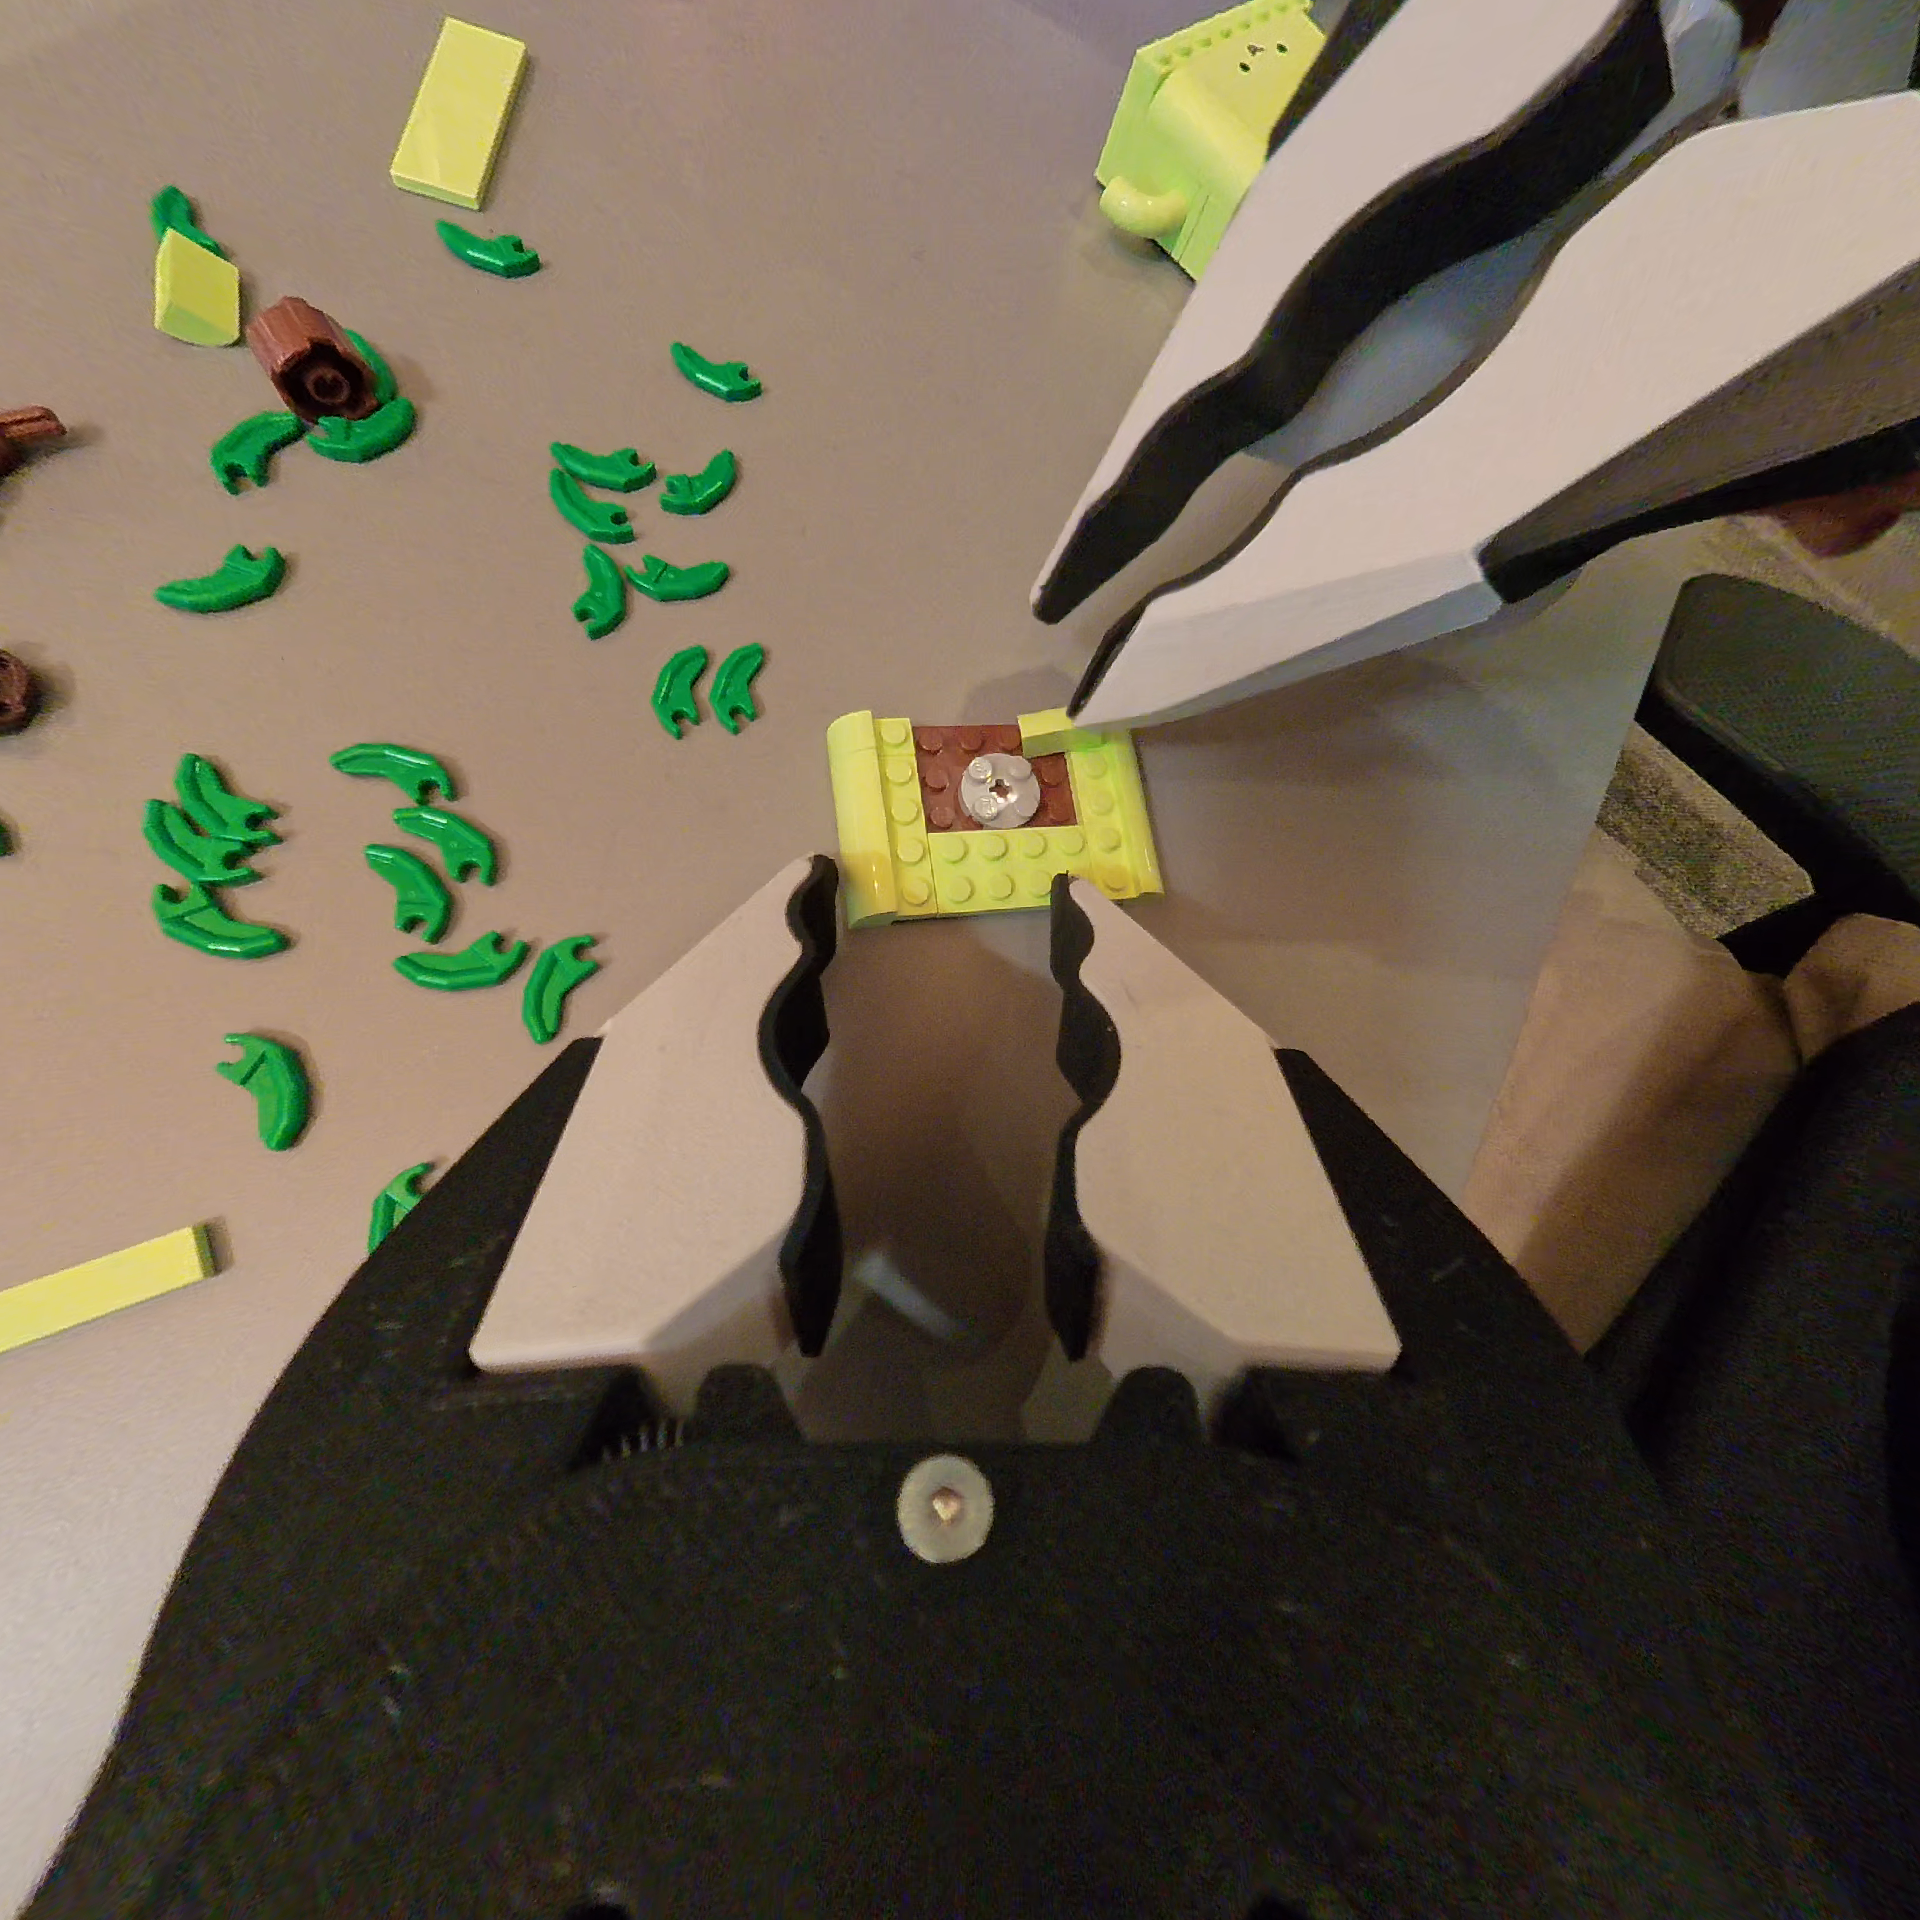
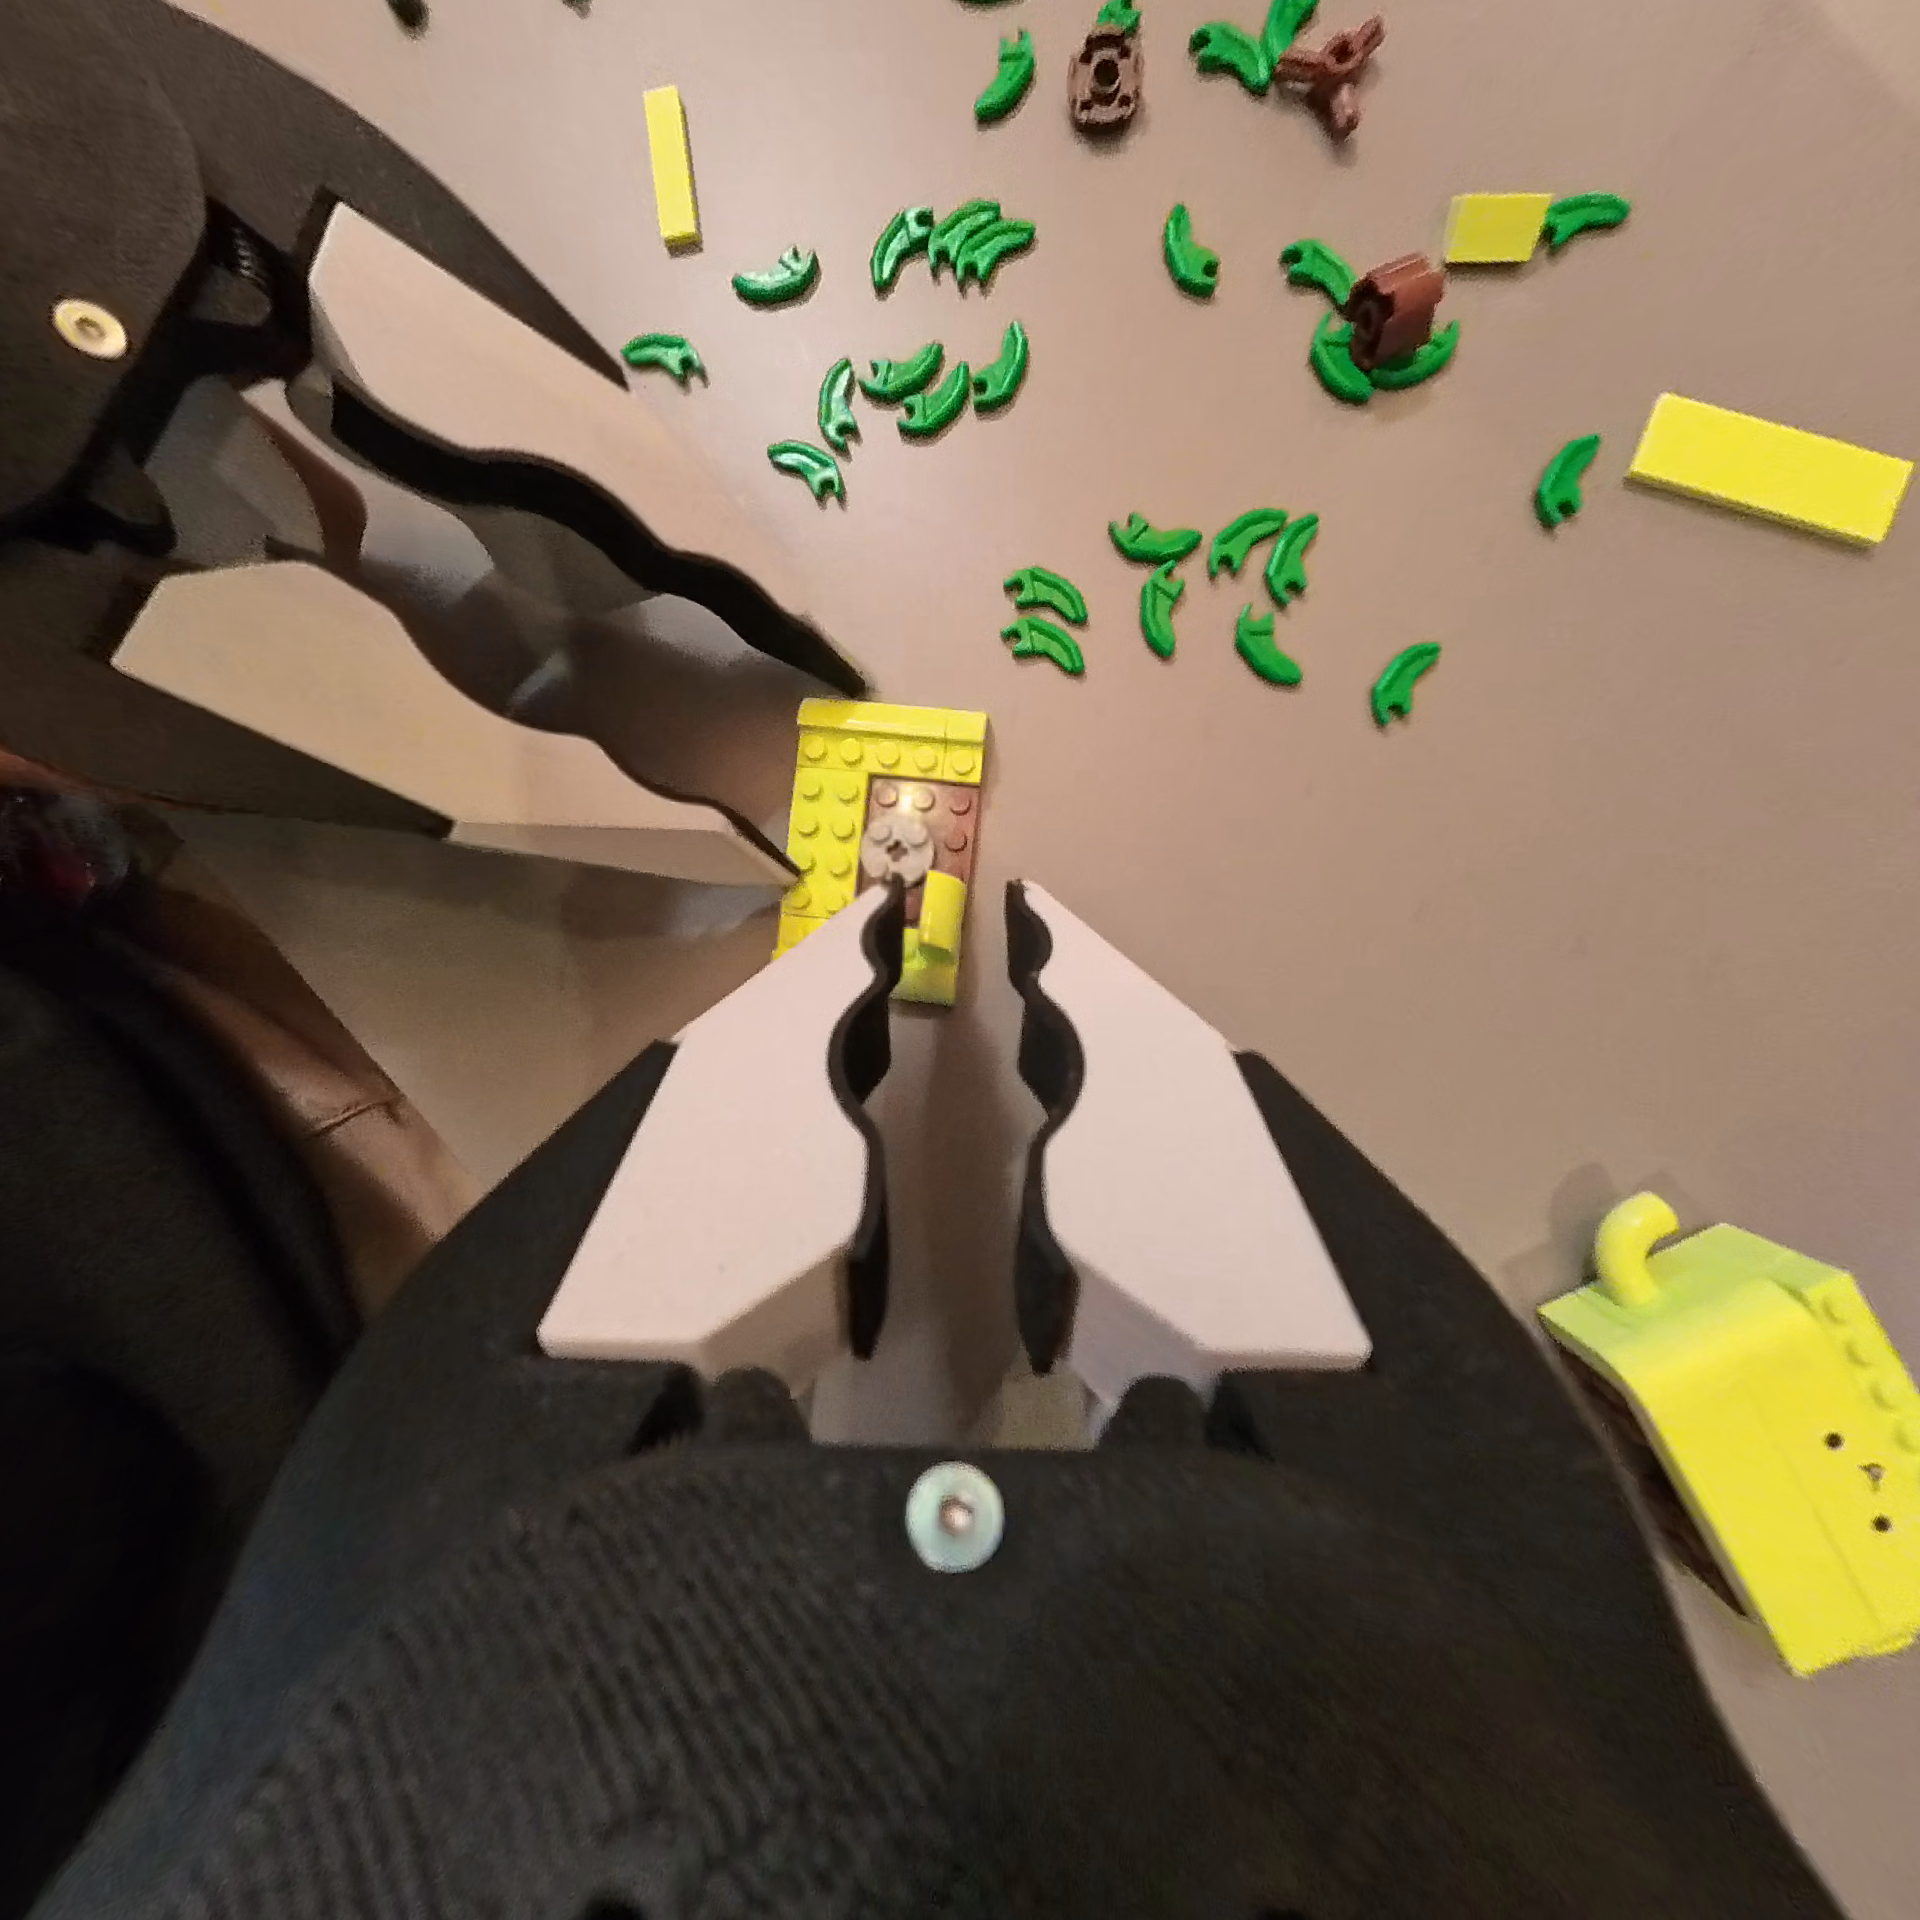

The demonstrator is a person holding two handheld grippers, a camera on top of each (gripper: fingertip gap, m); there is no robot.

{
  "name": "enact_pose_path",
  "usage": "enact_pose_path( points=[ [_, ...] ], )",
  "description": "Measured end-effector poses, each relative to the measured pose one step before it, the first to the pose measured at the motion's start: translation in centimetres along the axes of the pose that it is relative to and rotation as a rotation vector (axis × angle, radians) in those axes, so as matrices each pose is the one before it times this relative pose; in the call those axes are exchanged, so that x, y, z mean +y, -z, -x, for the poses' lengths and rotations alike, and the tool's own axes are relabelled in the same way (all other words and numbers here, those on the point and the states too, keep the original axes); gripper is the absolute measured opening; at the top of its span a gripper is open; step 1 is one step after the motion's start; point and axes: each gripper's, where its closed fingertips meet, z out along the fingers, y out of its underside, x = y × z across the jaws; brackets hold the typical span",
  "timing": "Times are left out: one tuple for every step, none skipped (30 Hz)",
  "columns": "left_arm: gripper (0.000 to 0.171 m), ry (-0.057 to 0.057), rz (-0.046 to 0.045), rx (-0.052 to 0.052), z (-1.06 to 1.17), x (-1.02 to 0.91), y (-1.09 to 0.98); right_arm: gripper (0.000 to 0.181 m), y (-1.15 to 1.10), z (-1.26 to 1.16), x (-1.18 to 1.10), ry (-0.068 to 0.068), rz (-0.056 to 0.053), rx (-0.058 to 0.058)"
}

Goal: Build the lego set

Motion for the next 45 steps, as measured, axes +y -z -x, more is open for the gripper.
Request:
enact_pose_path(
  points=[
    [0.040,0.0007,-0.00019,0.0007,-0.003,0.000,0.006,0.019,-0.128,0.076,0.062,0.0037,0.0295,-0.0090],
    [0.040,0.0006,-0.00015,0.0006,-0.003,-0.006,-0.002,0.019,-0.142,0.040,0.058,-0.0001,0.0264,-0.0082],
    [0.040,0.0004,-0.00012,0.0005,-0.007,0.004,0.007,0.019,-0.172,0.007,0.070,-0.0031,0.0229,-0.0084],
    [0.040,0.0003,-0.00009,0.0009,-0.005,-0.005,-0.001,0.019,-0.202,-0.012,0.173,-0.0068,0.0251,-0.0088],
    [0.040,0.0005,-0.00008,0.0003,0.004,0.001,0.006,0.019,-0.240,-0.033,0.279,-0.0092,0.0289,-0.0101],
    [0.040,0.0006,0.00014,0.0005,-0.007,0.015,0.002,0.019,-0.239,0.012,0.347,-0.0099,0.0302,-0.0130],
    [0.039,0.0006,0.00019,0.0017,-0.020,0.022,0.010,0.018,-0.219,0.075,0.316,-0.0097,0.0252,-0.0162],
    [0.039,0.0009,-0.00016,0.0021,-0.015,0.018,0.028,0.017,-0.085,0.171,0.077,-0.0084,0.0076,-0.0199],
    [0.039,0.0014,0.00012,0.0019,-0.009,0.014,0.008,0.007,0.068,0.170,-0.182,-0.0068,-0.0116,-0.0163],
    [0.038,0.0018,-0.00026,0.0013,-0.007,0.001,0.012,0.006,0.110,0.032,-0.146,-0.0027,-0.0112,-0.0034],
    [0.038,0.0018,-0.00045,0.0015,0.011,-0.001,0.003,0.006,0.126,-0.088,-0.072,-0.0015,-0.0078,0.0071],
    [0.038,0.0014,-0.00031,0.0013,-0.006,-0.006,0.004,0.006,0.155,-0.130,-0.062,-0.0014,-0.0110,0.0118],
    [0.038,0.0012,-0.00034,0.0011,-0.002,-0.006,0.004,0.006,0.156,-0.083,-0.102,-0.0042,-0.0161,0.0101],
    [0.038,0.0009,-0.00026,0.0011,0.002,0.002,-0.002,0.006,0.141,-0.047,-0.097,-0.0083,-0.0195,0.0081],
    [0.038,0.0010,0.00000,0.0019,-0.018,0.008,0.015,0.006,0.099,-0.011,-0.078,-0.0118,-0.0203,0.0070],
    [0.038,0.0017,-0.00030,0.0021,-0.003,0.010,0.013,0.006,0.034,0.021,-0.025,-0.0148,-0.0197,0.0044],
    [0.037,0.0021,-0.00041,0.0022,-0.012,-0.005,0.011,0.006,-0.027,0.049,0.023,-0.0170,-0.0180,0.0034],
    [0.037,0.0026,-0.00054,0.0029,-0.002,-0.001,0.010,0.006,-0.065,0.064,0.077,-0.0169,-0.0155,0.0023],
    [0.037,0.0029,-0.00047,0.0031,-0.009,-0.006,0.003,0.006,-0.072,0.069,0.080,-0.0151,-0.0159,0.0015],
    [0.036,0.0030,-0.00031,0.0034,-0.009,0.009,0.006,0.006,-0.057,-0.003,0.060,-0.0124,-0.0165,0.0059],
    [0.036,0.0032,-0.00054,0.0032,-0.010,-0.001,0.011,0.006,-0.033,-0.078,0.093,-0.0065,-0.0143,0.0107],
    [0.036,0.0027,-0.00049,0.0032,-0.009,-0.008,0.018,0.006,-0.024,-0.127,0.079,0.0010,-0.0136,0.0137],
    [0.035,0.0025,0.00037,0.0034,-0.017,0.016,0.004,0.006,0.018,-0.130,0.045,0.0061,-0.0162,0.0139],
    [0.034,0.0023,-0.00023,0.0022,-0.001,0.000,0.006,0.006,0.028,-0.095,0.049,0.0054,-0.0160,0.0111],
    [0.034,0.0016,-0.00019,0.0010,0.008,-0.001,-0.001,0.006,0.024,0.041,0.052,0.0033,-0.0139,0.0005],
    [0.034,0.0012,-0.00026,0.0006,0.005,-0.006,0.005,0.006,0.033,0.241,-0.021,0.0025,-0.0170,-0.0115],
    [0.034,0.0008,-0.00007,0.0001,0.003,-0.005,-0.001,0.006,0.037,0.123,0.014,-0.0013,-0.0140,-0.0041],
    [0.034,0.0000,0.00008,-0.0005,0.007,0.001,0.001,0.006,0.022,-0.033,0.104,-0.0008,-0.0060,0.0050],
    [0.034,-0.0007,0.00015,-0.0009,0.007,0.006,0.001,0.006,0.015,-0.115,0.091,0.0034,-0.0061,0.0092],
    [0.034,-0.0012,0.00028,-0.0012,0.001,-0.001,0.001,0.006,0.009,-0.157,0.032,0.0056,-0.0088,0.0110],
    [0.034,-0.0012,0.00027,-0.0013,0.002,0.000,-0.013,0.006,-0.002,-0.072,0.014,0.0056,-0.0094,0.0053],
    [0.033,-0.0011,0.00025,-0.0011,0.003,0.005,-0.005,0.006,-0.020,0.032,-0.018,0.0059,-0.0083,-0.0007],
    [0.033,-0.0008,0.00020,-0.0008,0.005,-0.001,0.008,0.006,-0.034,0.016,0.009,0.0065,-0.0058,0.0008],
    [0.033,-0.0001,0.00000,-0.0001,-0.008,0.004,0.000,0.006,-0.042,-0.022,0.046,0.0060,-0.0027,0.0036],
    [0.033,0.0004,-0.00009,0.0003,0.002,-0.005,-0.001,0.006,-0.026,-0.013,0.038,0.0052,-0.0009,0.0020],
    [0.033,0.0006,-0.00013,0.0006,0.012,0.004,0.000,0.006,0.009,-0.001,0.011,0.0028,-0.0011,0.0005],
    [0.034,0.0005,-0.00009,0.0005,-0.001,-0.005,-0.001,0.006,0.009,-0.031,0.021,0.0017,0.0020,0.0010],
    [0.033,0.0002,-0.00004,0.0002,-0.004,0.000,0.000,0.007,0.015,-0.043,0.032,0.0015,0.0028,0.0020],
    [0.033,0.0001,-0.00002,0.0001,-0.002,0.000,0.000,0.008,0.025,-0.030,0.032,0.0024,0.0032,0.0007],
    [0.033,-0.0001,-0.00004,0.0009,-0.012,-0.001,0.000,0.012,0.030,-0.002,0.048,0.0036,0.0048,-0.0006],
    [0.033,0.0004,-0.00011,0.0012,-0.007,0.000,0.007,0.017,0.055,0.060,0.013,0.0048,0.0037,-0.0044],
    [0.033,0.0006,0.00002,0.0003,0.003,0.004,-0.007,0.021,0.087,0.140,-0.013,0.0046,0.0027,-0.0085],
    [0.033,0.0005,-0.00008,0.0003,0.004,0.001,0.007,0.022,0.088,0.081,-0.033,0.0026,0.0020,-0.0041],
    [0.033,0.0004,-0.00008,0.0002,0.004,-0.005,-0.001,0.023,0.102,0.013,-0.048,0.0033,0.0018,0.0007],
    [0.033,0.0001,0.00001,0.0001,-0.002,0.000,0.000,0.023,0.101,-0.069,-0.049,0.0046,0.0023,0.0056]
  ],
)
